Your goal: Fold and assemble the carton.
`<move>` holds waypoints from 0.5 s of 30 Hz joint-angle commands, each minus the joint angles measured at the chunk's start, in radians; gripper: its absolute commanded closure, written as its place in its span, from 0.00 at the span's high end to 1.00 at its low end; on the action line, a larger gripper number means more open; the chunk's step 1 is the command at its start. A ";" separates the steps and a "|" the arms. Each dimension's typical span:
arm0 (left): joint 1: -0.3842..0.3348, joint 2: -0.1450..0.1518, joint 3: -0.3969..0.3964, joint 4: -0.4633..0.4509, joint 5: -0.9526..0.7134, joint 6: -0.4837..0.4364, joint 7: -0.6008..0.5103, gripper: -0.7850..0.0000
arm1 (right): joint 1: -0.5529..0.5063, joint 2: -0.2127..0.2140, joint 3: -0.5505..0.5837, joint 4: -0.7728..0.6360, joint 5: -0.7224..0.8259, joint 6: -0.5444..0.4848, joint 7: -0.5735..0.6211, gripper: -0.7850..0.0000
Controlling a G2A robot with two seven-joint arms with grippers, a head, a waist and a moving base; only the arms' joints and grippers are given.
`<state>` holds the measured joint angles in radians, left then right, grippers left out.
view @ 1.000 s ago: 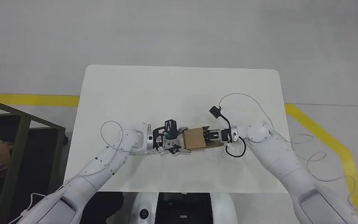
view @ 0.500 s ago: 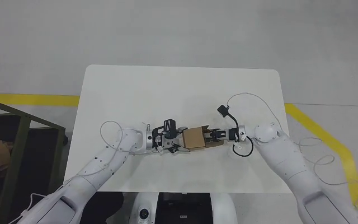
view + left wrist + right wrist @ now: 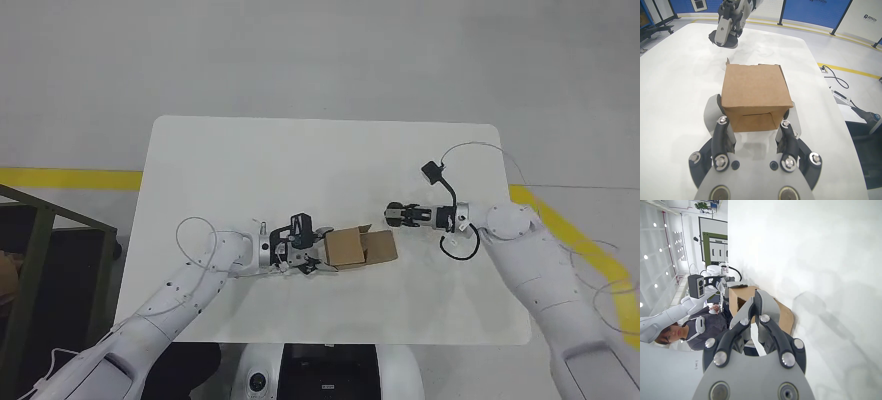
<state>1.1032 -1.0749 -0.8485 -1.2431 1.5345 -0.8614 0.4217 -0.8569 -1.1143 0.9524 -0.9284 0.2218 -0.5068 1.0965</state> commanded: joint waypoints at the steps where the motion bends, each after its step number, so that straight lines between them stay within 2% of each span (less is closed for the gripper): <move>1: 0.001 0.000 0.001 -0.004 -0.001 -0.002 -0.003 0.64 | 0.013 -0.015 -0.027 0.037 0.024 -0.017 -0.004 0.00; 8: -0.001 0.000 0.000 -0.005 0.000 -0.006 -0.010 0.66 | 0.062 -0.067 -0.113 0.169 0.070 -0.059 0.037 0.00; 15: -0.003 -0.001 0.001 -0.001 0.002 -0.006 -0.011 0.65 | 0.079 -0.086 -0.136 0.219 0.103 -0.080 0.104 0.00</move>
<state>1.1003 -1.0756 -0.8477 -1.2450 1.5367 -0.8678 0.4102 -0.7768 -1.1989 0.8172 -0.7096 0.3201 -0.5853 1.1945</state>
